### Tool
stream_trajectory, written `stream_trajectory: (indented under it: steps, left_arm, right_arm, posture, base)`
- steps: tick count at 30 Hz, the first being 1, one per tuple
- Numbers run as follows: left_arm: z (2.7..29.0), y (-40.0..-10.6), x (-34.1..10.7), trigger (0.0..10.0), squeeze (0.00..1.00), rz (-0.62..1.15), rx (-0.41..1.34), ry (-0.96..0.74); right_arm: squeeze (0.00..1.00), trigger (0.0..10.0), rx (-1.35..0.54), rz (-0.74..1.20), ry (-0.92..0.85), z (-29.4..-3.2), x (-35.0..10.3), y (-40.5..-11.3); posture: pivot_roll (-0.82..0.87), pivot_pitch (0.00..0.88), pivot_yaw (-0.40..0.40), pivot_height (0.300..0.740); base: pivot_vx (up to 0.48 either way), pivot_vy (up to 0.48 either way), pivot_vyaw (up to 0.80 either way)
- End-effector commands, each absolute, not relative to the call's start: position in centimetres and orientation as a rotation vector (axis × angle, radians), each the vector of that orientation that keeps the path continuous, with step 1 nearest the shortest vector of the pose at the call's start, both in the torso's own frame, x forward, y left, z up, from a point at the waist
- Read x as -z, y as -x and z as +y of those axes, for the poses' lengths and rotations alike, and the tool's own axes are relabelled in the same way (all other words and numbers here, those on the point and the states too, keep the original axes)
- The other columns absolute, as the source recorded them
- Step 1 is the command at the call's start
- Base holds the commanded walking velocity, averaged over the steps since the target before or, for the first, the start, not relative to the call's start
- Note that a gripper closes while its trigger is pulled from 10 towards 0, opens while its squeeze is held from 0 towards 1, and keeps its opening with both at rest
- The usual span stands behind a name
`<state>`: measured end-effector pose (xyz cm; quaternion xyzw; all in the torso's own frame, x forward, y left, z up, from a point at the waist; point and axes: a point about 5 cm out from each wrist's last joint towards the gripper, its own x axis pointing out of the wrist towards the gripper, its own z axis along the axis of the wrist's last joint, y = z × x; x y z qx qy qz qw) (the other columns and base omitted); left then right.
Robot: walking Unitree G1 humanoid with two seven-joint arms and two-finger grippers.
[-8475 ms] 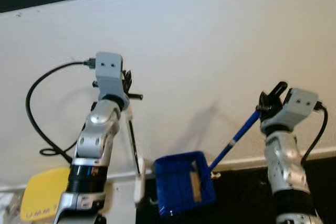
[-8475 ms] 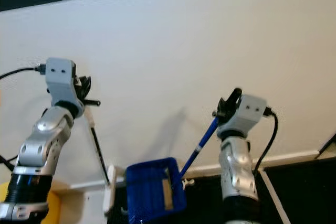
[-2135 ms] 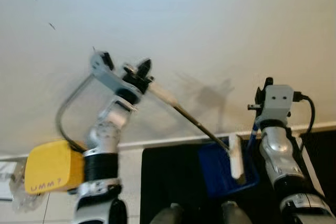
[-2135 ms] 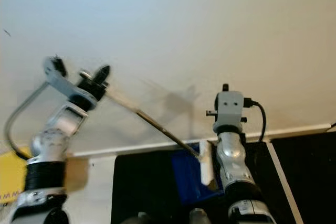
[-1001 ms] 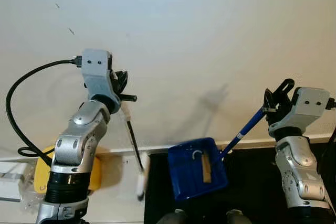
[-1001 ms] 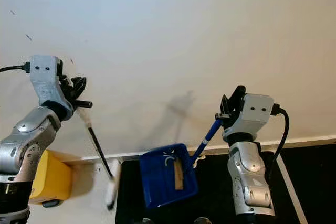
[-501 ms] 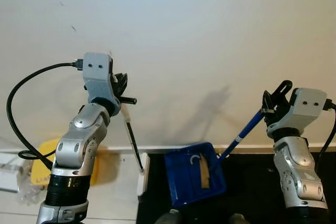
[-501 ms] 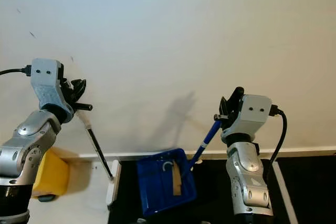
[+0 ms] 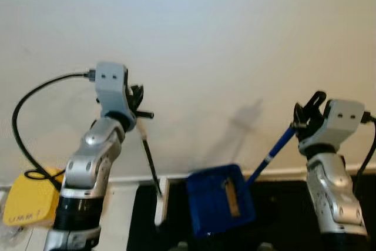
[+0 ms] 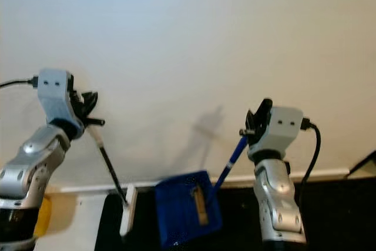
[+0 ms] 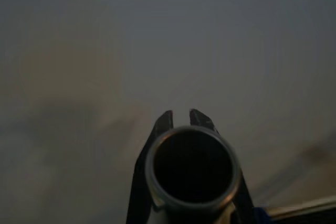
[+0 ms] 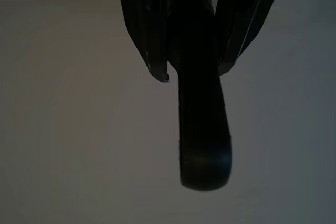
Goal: Sweep floor
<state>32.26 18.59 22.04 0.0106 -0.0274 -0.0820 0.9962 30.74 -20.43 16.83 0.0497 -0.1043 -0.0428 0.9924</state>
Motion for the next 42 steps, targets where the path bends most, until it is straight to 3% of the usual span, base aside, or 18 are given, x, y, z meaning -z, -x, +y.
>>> stream_trajectory:
  steps: [1, 20, 35, 42]
  left_arm:
    - [19.3, -32.0, -22.4, 10.0, 0.0, -0.081, 0.132, -0.022]
    - [19.7, -32.1, -20.5, 10.0, 0.0, -0.018, 0.101, 0.002]
    - [18.4, -33.6, -17.9, 10.0, 0.0, 0.051, 0.107, 0.052]
    - [17.6, -34.9, -18.4, 10.0, 0.0, 0.033, 0.134, 0.069]
  right_arm:
    - [0.0, 10.0, 0.078, -0.239, -0.104, -20.3, -17.4, -30.7]
    - [0.0, 10.0, 0.075, -0.238, -0.037, -20.7, -17.5, -30.6]
    - [0.0, 10.0, 0.18, -0.184, 0.071, -24.9, -16.8, -28.8]
    - [0.0, 10.0, 0.184, -0.148, 0.126, -24.2, -15.7, -30.2]
  posture:
    - [0.02, 0.171, 0.144, 0.74]
    - [0.02, 0.176, 0.139, 0.74]
    - [-0.01, 0.252, 0.153, 0.74]
    - [0.02, 0.311, 0.166, 0.74]
  base:
    - [0.0, 0.0, 0.0]
    - [0.0, 0.0, 0.0]
    - [0.0, 0.0, 0.0]
    - [0.0, 0.0, 0.0]
